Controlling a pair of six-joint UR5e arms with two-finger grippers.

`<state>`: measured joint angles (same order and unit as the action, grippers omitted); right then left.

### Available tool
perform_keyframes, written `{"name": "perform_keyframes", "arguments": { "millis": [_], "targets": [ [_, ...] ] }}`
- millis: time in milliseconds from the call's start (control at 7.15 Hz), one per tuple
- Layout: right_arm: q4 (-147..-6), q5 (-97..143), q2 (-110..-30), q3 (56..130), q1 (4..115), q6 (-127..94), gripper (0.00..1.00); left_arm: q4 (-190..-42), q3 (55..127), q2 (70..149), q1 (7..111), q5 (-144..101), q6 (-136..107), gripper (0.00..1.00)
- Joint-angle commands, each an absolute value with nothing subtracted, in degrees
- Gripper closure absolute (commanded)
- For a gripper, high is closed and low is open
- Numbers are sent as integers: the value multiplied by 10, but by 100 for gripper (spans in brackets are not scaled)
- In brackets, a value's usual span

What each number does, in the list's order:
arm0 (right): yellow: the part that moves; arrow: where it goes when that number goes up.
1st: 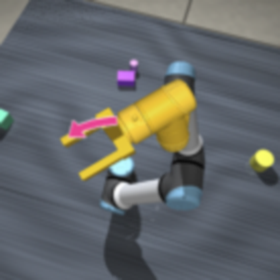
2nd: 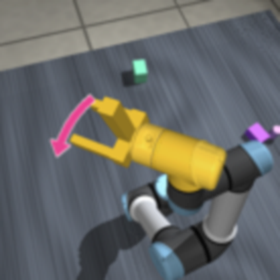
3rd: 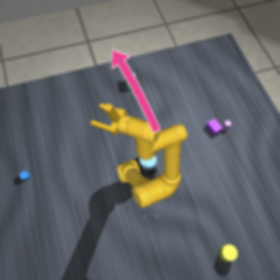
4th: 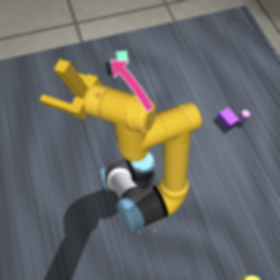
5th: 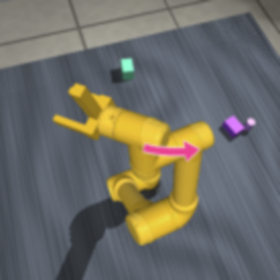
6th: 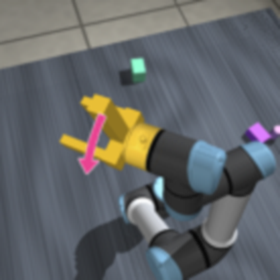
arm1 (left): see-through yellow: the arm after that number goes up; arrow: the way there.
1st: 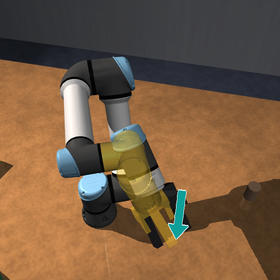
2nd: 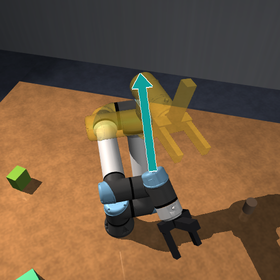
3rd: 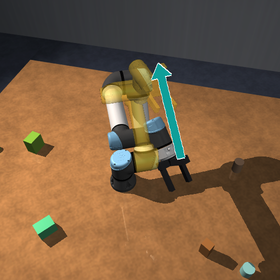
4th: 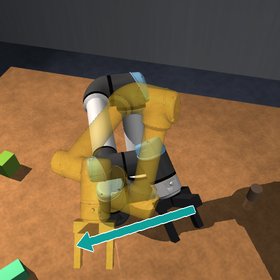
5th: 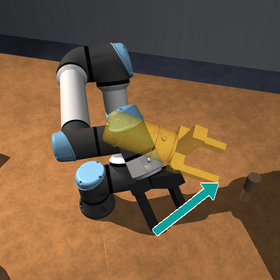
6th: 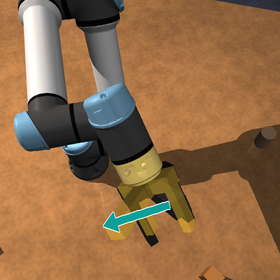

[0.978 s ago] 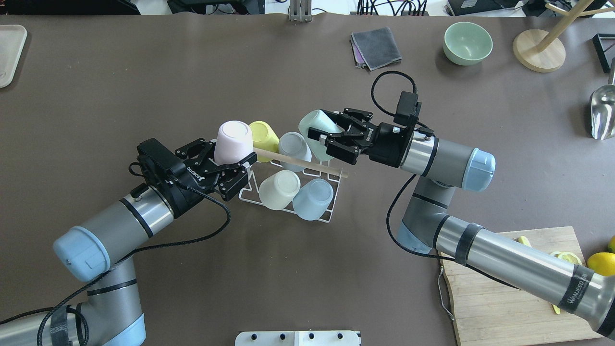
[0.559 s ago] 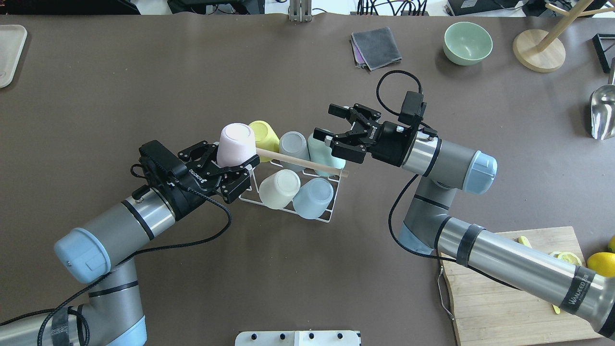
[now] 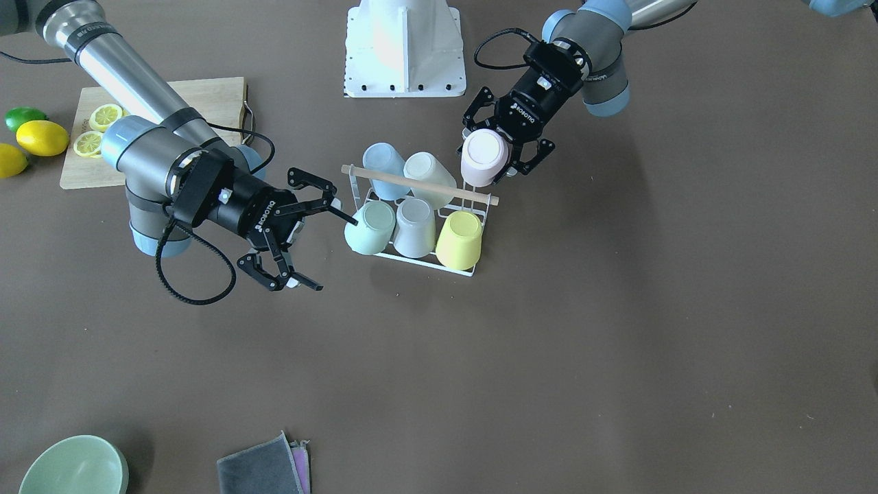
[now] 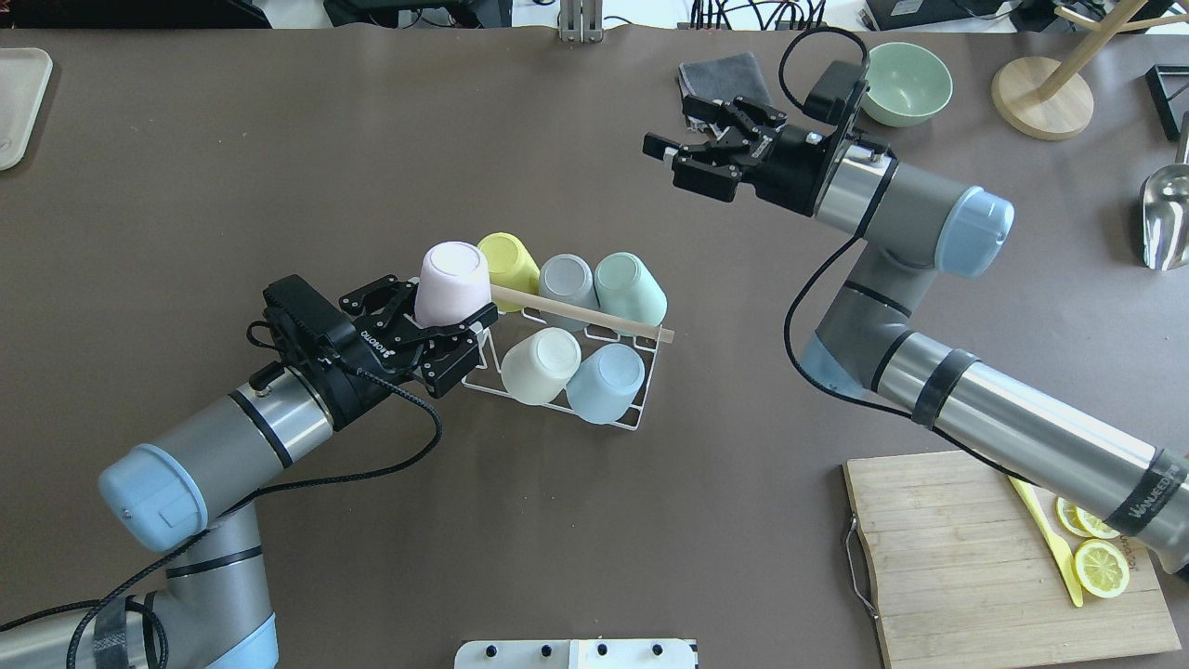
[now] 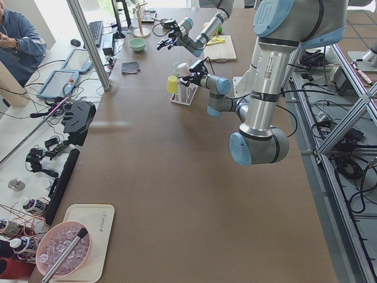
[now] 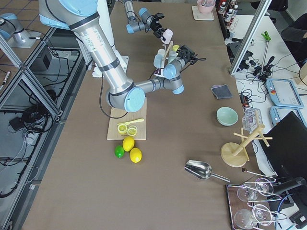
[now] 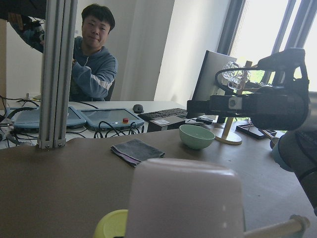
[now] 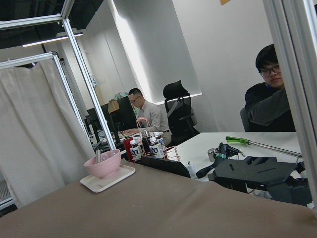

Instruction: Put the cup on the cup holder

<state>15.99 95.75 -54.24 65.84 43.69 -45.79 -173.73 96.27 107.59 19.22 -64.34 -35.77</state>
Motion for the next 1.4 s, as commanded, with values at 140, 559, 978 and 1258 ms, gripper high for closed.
{"name": "perform_keyframes", "arguments": {
  "millis": [140,559,978,1258],
  "targets": [
    [-123,1034,-549,726,546,-456,0,-1729,947,1083,189,-642,-359,100],
    [-511,1071,-612,895,577,-396,0,-1729,941,1086,177,-642,-362,100],
    [-760,1067,-684,1031,557,-393,0,-1730,938,1085,175,-643,-363,83],
    [-897,1067,-710,1062,566,-256,0,-1729,936,1084,175,-644,-360,1]
  ]
}}
